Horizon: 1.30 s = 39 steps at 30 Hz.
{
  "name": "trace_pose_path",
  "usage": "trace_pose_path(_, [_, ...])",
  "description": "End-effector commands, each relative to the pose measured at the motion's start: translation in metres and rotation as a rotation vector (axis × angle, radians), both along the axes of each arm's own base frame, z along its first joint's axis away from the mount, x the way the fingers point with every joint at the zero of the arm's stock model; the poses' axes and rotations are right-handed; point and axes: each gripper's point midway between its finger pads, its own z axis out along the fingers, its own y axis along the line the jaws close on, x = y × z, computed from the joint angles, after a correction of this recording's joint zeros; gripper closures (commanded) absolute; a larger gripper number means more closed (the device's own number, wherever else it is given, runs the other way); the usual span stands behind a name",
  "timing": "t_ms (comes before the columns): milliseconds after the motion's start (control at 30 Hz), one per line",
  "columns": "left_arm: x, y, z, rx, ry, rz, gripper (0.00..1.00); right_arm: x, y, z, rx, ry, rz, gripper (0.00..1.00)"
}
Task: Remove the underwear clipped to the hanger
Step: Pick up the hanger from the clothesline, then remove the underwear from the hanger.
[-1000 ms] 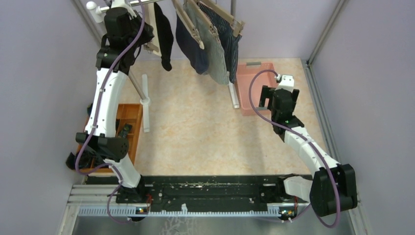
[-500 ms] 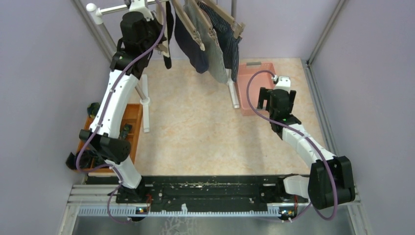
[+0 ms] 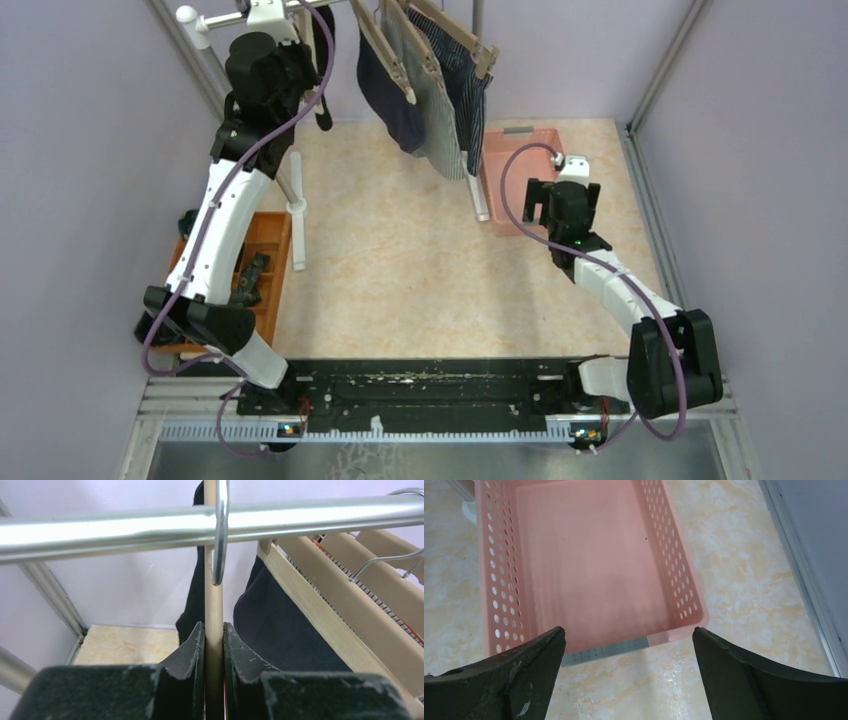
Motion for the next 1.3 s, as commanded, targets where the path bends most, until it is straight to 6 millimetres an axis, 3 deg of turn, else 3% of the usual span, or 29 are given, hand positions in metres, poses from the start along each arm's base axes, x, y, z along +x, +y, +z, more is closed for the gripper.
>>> trace_pose_path(0, [-0.020, 0.009, 0.045, 0.009, -0.097, 0.015, 1.00, 0.019, 0.013, 0.031, 0.032, -0.097, 0.026, 0.01])
trace_pose_path(300, [-0.045, 0.003, 0.010, 0.024, 0.070, -0.061, 1.00, 0.048, 0.025, 0.042, 0.029, -0.127, 0.064, 0.01])
trace_pose_path(633, [-0.086, 0.006, -0.066, 0.079, 0.342, -0.108, 1.00, 0.069, 0.041, 0.074, 0.060, -0.159, 0.117, 0.01])
trace_pose_path(733, [-0.102, 0.001, -0.079, 0.098, 0.346, -0.176, 1.00, 0.070, 0.044, 0.078, 0.055, -0.154, 0.125, 0.01])
trace_pose_path(967, [-0.137, -0.020, -0.129, 0.109, 0.455, -0.361, 1.00, 0.067, 0.048, 0.095, -0.015, -0.128, 0.168, 0.01])
trace_pose_path(1100, [-0.158, -0.033, -0.155, 0.098, 0.528, -0.469, 1.00, 0.061, 0.063, 0.096, -0.016, -0.075, 0.275, 0.01])
trace_pose_path(1267, [-0.192, -0.050, -0.166, 0.113, 0.528, -0.649, 1.00, 0.042, 0.088, 0.108, 0.036, -0.045, 0.431, 0.01])
